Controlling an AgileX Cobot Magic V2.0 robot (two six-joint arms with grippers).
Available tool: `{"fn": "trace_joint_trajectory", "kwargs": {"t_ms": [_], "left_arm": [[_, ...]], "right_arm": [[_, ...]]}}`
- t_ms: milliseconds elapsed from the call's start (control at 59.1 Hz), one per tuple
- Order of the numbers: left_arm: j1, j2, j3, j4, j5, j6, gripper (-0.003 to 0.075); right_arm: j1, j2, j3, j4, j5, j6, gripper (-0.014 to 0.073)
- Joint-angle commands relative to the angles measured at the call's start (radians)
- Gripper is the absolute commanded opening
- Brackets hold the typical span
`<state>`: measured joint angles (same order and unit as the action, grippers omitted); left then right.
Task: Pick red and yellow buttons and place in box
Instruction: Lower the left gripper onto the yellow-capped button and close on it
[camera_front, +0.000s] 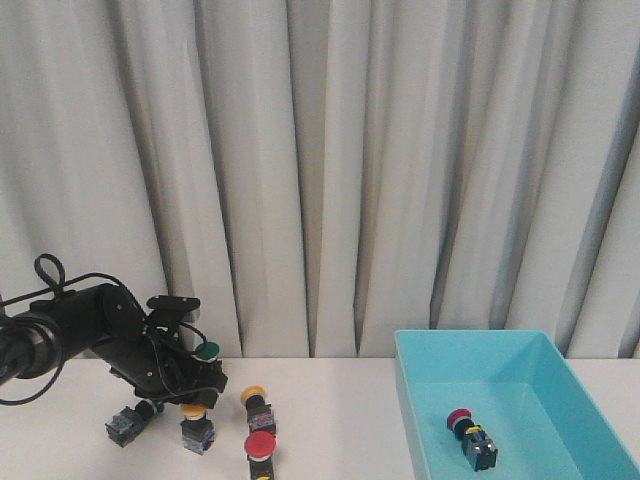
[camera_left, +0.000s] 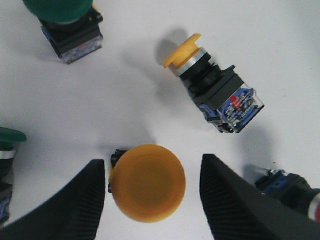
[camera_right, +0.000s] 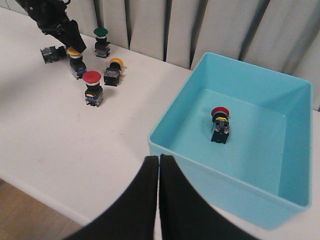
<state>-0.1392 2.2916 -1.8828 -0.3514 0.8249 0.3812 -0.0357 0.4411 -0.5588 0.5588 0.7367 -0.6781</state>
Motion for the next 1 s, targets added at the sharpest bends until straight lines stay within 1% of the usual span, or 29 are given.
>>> {"fn": "trace_joint_trajectory", "kwargs": {"t_ms": [0,321,423,541,812,981], "left_arm": [[-0.005,-0.054,-0.032,-0.024,-0.036,-0.01,0.0412],[-0.005,-0.035,-0.032,-0.024,-0.04,-0.011,0.0412],[-0.005,-0.035,-0.032,-0.025,-0.04,-0.011,0.0398],[-0.005,-0.035,-0.032,-0.025,-0.041,-0.011,0.035],[-0.005,-0.036,-0.032,-0.025,-0.043,-0.011,0.0176],[-0.005,-0.041,-0.032,-0.025,-0.031,-0.011,0.0104]], "right_arm": [[-0.003,0.007,-0.024,0.018,-0.053,0.001,-0.0004],[-0.003,0.007,-0.024,0.018,-0.053,0.001,-0.0004],[-0.003,0.007,-0.024,0.018,-0.053,0.001,-0.0004],[-0.003,0.007,-0.024,0.018,-0.053,0.001,-0.0004],[-0.003,0.007,-0.024,0.018,-0.053,0.001,-0.0004],[-0.003,0.007,-0.024,0.021,-0.057,0.001,-0.0004]]}}
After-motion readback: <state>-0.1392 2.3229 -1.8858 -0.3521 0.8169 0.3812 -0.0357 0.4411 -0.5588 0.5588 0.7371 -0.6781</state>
